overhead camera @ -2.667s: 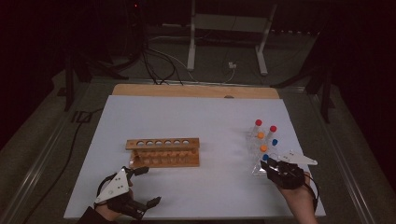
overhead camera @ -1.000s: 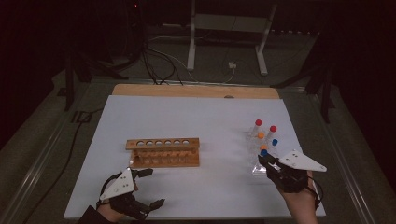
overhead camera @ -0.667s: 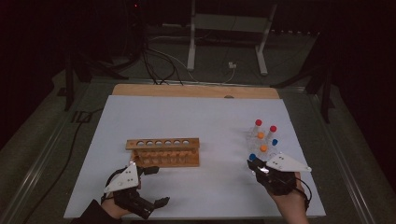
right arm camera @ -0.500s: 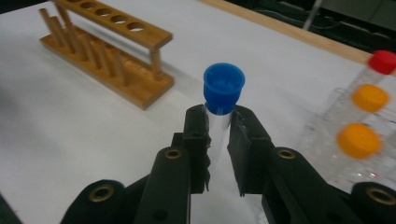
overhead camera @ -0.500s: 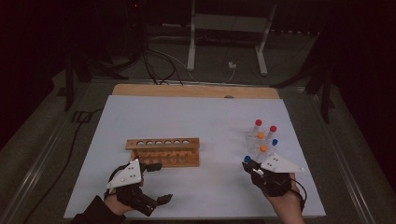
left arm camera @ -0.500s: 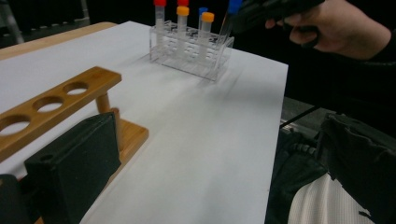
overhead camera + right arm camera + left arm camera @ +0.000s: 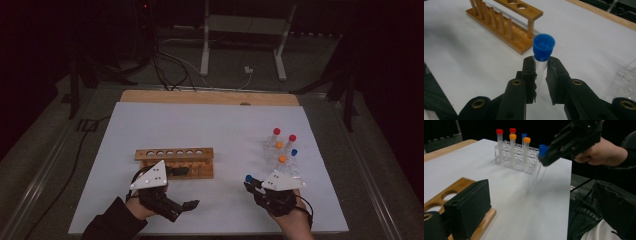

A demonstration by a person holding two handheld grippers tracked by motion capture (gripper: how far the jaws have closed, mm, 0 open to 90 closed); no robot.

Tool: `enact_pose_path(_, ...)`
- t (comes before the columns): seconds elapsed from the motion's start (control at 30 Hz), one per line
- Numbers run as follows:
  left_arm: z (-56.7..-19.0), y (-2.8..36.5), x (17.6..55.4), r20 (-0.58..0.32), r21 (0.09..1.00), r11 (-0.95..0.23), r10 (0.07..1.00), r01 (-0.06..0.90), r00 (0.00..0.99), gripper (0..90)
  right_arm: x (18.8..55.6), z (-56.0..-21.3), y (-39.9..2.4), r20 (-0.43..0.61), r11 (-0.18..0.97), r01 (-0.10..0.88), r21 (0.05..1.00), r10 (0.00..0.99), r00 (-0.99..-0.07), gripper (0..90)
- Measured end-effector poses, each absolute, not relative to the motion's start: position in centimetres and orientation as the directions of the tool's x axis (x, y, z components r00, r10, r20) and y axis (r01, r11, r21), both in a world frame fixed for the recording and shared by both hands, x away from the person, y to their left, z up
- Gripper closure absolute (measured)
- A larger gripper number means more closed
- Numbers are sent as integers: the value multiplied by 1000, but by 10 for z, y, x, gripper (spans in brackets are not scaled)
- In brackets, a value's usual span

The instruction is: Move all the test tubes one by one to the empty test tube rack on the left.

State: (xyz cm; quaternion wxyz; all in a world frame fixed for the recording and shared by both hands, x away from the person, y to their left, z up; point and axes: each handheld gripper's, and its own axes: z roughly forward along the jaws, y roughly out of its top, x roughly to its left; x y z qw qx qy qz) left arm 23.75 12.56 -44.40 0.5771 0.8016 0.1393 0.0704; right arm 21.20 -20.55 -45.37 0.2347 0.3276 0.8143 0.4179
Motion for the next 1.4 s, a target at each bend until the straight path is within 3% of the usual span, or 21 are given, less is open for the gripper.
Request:
enact_pose_path(0.2, -440, 109, 244, -33, 945, -301, 289, 124, 957, 80, 210, -457, -196, -112, 458, 328, 827, 704, -701, 764)
enact_pose_path(0.87, -439, 51, 254, -9, 939, -334, 222, 84, 975, 319, 205, -459, -183, -114, 482, 305, 822, 662, -741, 765)
enact_pose_path(1.3, -449, 26, 256, 40, 925, -377, 220, 47, 975, 525, 204, -458, -182, -106, 478, 307, 823, 660, -744, 765)
enact_pose_path(1.4, -449, 23, 256, 59, 919, -392, 217, 31, 974, 607, 203, -458, -182, -107, 479, 306, 823, 659, -744, 765)
